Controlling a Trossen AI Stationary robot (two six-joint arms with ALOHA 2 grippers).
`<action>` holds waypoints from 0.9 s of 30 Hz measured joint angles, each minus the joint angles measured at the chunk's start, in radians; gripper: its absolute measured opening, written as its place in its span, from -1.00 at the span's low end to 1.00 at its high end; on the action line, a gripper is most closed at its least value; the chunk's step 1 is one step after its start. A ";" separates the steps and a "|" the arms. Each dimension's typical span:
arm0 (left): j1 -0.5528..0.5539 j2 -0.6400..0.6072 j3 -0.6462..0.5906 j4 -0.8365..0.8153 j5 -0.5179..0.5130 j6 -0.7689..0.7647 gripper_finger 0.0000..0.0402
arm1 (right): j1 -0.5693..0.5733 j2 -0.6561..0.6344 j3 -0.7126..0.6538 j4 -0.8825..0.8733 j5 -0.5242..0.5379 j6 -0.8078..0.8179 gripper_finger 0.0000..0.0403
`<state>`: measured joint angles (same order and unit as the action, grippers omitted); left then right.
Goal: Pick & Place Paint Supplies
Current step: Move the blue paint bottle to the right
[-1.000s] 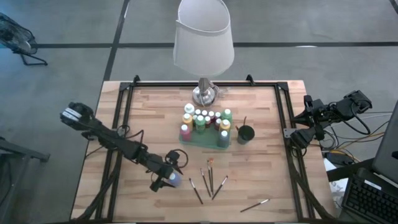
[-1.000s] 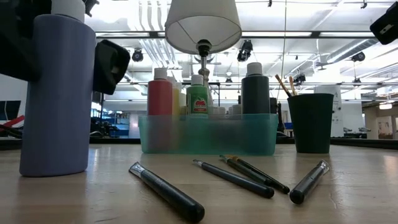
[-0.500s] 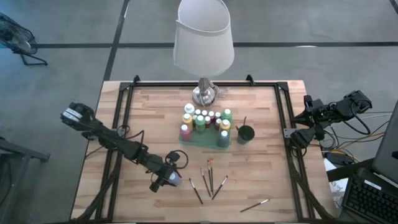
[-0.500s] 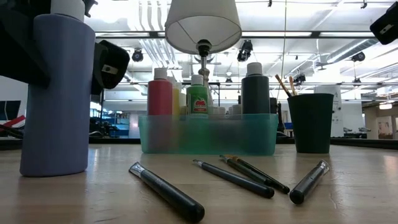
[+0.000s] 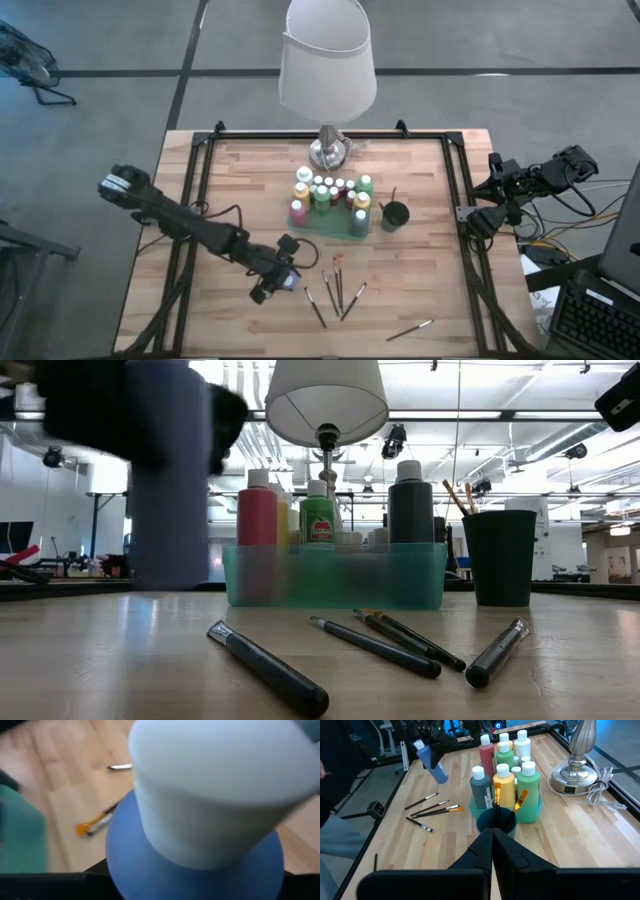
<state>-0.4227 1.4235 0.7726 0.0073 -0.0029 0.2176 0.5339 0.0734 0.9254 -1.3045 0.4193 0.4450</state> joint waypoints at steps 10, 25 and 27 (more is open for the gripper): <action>0.175 0.010 0.187 0.014 -0.020 0.073 -0.05 | 0.000 0.000 0.000 0.000 0.000 0.000 -0.96; 0.203 0.415 0.657 0.036 -0.011 0.049 -0.05 | 0.000 0.000 0.000 0.000 0.000 0.000 -0.96; 0.203 0.468 0.719 0.028 -0.012 0.025 -0.05 | 0.000 0.000 0.000 0.000 0.000 0.000 -0.96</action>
<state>-0.2199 1.8918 1.4912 0.0355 -0.0146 0.2426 0.5342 0.0735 0.9257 -1.3045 0.4192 0.4450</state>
